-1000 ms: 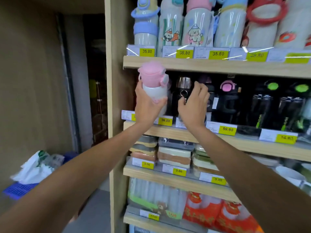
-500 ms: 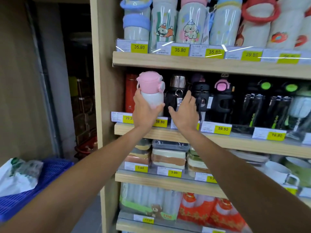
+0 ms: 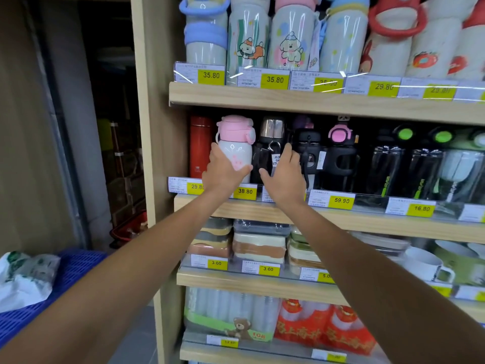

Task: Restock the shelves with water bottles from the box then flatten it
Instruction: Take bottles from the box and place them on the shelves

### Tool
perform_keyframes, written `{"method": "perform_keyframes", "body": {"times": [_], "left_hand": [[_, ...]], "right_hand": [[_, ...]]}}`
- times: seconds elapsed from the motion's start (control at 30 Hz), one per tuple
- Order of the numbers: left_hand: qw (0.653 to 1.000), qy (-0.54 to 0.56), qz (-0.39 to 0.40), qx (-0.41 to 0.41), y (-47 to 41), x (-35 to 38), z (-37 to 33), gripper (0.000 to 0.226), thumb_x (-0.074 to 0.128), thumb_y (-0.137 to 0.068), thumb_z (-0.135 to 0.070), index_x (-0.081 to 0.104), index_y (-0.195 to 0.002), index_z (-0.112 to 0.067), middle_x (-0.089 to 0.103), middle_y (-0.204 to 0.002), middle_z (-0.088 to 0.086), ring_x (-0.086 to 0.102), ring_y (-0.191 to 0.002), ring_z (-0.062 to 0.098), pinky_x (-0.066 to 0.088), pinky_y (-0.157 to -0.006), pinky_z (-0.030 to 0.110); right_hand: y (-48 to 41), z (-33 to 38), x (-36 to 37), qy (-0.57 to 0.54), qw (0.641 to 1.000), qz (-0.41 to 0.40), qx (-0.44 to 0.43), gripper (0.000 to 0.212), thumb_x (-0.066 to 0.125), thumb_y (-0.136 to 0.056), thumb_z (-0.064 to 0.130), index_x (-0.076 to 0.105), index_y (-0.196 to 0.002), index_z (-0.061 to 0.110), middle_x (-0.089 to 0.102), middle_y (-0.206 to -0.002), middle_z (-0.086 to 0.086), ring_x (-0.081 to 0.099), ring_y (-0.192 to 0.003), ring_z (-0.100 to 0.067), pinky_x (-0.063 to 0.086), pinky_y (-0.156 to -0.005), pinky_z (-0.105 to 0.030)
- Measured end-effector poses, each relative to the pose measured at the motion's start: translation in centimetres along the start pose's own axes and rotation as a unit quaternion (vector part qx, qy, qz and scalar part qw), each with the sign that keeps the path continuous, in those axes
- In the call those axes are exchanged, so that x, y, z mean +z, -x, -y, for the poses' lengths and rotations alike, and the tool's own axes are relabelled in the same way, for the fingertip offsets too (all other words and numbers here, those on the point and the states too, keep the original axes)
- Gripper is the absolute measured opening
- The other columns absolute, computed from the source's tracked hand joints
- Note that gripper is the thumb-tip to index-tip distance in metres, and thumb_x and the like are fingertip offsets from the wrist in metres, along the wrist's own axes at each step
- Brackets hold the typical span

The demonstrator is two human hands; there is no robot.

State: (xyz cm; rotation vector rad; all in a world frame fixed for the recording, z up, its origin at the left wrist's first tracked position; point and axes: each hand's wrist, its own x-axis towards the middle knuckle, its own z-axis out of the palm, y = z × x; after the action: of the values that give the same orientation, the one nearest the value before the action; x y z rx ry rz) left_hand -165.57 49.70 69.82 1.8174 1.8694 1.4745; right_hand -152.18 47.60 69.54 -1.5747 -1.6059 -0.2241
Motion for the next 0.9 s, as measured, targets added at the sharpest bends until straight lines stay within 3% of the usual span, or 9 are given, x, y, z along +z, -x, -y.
{"method": "perform_keyframes", "body": {"times": [0.13, 0.2, 0.27, 0.4, 0.57, 0.67, 0.73, 0.8, 0.9], "left_hand": [[0.998, -0.055, -0.003, -0.008, 1.1, 0.2, -0.1, 0.102, 0.07, -0.079, -0.04, 0.004, -0.148, -0.002, 0.027, -0.152, 0.013, 0.038, -0.132, 0.034, 0.029, -0.108, 0.045], [0.998, -0.064, -0.01, -0.004, 1.9, 0.3, -0.1, 0.096, 0.069, -0.081, -0.035, 0.009, -0.147, 0.002, 0.022, -0.152, 0.017, 0.033, -0.135, 0.034, 0.029, -0.11, 0.043], [0.999, -0.048, -0.015, -0.013, 2.9, 0.6, -0.6, 0.089, 0.069, -0.081, -0.031, 0.015, -0.144, 0.003, 0.015, -0.154, 0.019, 0.027, -0.139, 0.035, 0.028, -0.111, 0.042], [0.997, 0.038, 0.039, -0.063, 6.2, 2.2, -3.0, 0.093, 0.065, -0.085, -0.021, 0.001, -0.148, -0.001, -0.005, -0.157, 0.015, 0.001, -0.146, 0.028, 0.012, -0.116, 0.031], [0.992, 0.121, 0.03, -0.017, 11.8, 5.1, -7.4, 0.057, 0.059, -0.087, -0.013, 0.034, -0.137, 0.0, 0.035, -0.14, 0.016, 0.036, -0.131, 0.028, 0.027, -0.105, 0.026], [0.988, 0.148, 0.044, -0.012, 14.7, 7.7, -9.8, 0.052, 0.056, -0.076, -0.028, 0.052, -0.121, -0.001, 0.052, -0.124, 0.022, 0.052, -0.115, 0.036, 0.042, -0.095, 0.038], [0.985, 0.158, 0.064, -0.027, 17.0, 10.3, -11.6, 0.053, 0.059, -0.078, -0.024, 0.048, -0.125, 0.0, 0.052, -0.124, 0.023, 0.054, -0.113, 0.035, 0.044, -0.099, 0.043], [0.982, 0.164, 0.088, -0.02, 20.1, 13.3, -14.1, 0.05, 0.059, -0.085, -0.012, 0.042, -0.13, 0.002, 0.048, -0.127, 0.018, 0.053, -0.115, 0.03, 0.04, -0.103, 0.039], [0.977, 0.167, 0.131, -0.009, 24.5, 17.2, -17.5, 0.039, 0.058, -0.086, -0.009, 0.048, -0.123, 0.001, 0.054, -0.12, 0.015, 0.055, -0.111, 0.026, 0.041, -0.097, 0.036]], "right_hand": [[-0.3, -0.5, -1.1, -0.035, 0.998, 0.057, -0.011, 0.084, 0.057, -0.092, 0.034, 0.004, -0.151, 0.007, 0.018, -0.154, -0.011, 0.034, -0.136, -0.028, 0.044, -0.091, -0.041], [-0.2, -1.0, -1.7, -0.068, 0.995, 0.077, -0.017, 0.081, 0.055, -0.092, 0.035, 0.007, -0.151, 0.007, 0.02, -0.155, -0.01, 0.033, -0.137, -0.026, 0.041, -0.098, -0.04], [0.3, -1.7, -2.4, -0.097, 0.992, 0.072, -0.032, 0.072, 0.055, -0.092, 0.036, 0.02, -0.148, 0.007, 0.032, -0.15, -0.011, 0.039, -0.131, -0.026, 0.042, -0.097, -0.04], [2.3, -4.0, -3.9, -0.139, 0.987, 0.055, -0.066, 0.053, 0.055, -0.092, 0.033, 0.042, -0.136, 0.007, 0.049, -0.134, -0.01, 0.051, -0.118, -0.024, 0.045, -0.093, -0.038], [5.3, -9.8, -8.5, -0.151, 0.985, 0.047, -0.074, 0.037, 0.055, -0.093, 0.031, 0.051, -0.122, 0.008, 0.058, -0.116, -0.004, 0.06, -0.096, -0.019, 0.047, -0.084, -0.037], [7.0, -14.6, -11.6, -0.136, 0.988, 0.055, -0.049, 0.028, 0.057, -0.092, 0.027, 0.056, -0.112, 0.008, 0.06, -0.095, -0.001, 0.055, -0.08, -0.015, 0.049, -0.082, -0.039], [8.4, -18.2, -13.9, -0.126, 0.99, 0.062, -0.027, 0.023, 0.057, -0.091, 0.025, 0.058, -0.106, 0.008, 0.057, -0.088, 0.002, 0.055, -0.079, -0.016, 0.049, -0.084, -0.041], [10.0, -22.7, -16.5, -0.121, 0.99, 0.075, 0.006, 0.022, 0.058, -0.091, 0.025, 0.06, -0.102, 0.007, 0.058, -0.086, 0.001, 0.058, -0.082, -0.018, 0.05, -0.084, -0.039], [12.4, -28.1, -19.3, -0.115, 0.989, 0.085, 0.05, 0.02, 0.059, -0.089, 0.026, 0.063, -0.096, 0.008, 0.061, -0.082, 0.0, 0.062, -0.083, -0.021, 0.051, -0.079, -0.035]]}}
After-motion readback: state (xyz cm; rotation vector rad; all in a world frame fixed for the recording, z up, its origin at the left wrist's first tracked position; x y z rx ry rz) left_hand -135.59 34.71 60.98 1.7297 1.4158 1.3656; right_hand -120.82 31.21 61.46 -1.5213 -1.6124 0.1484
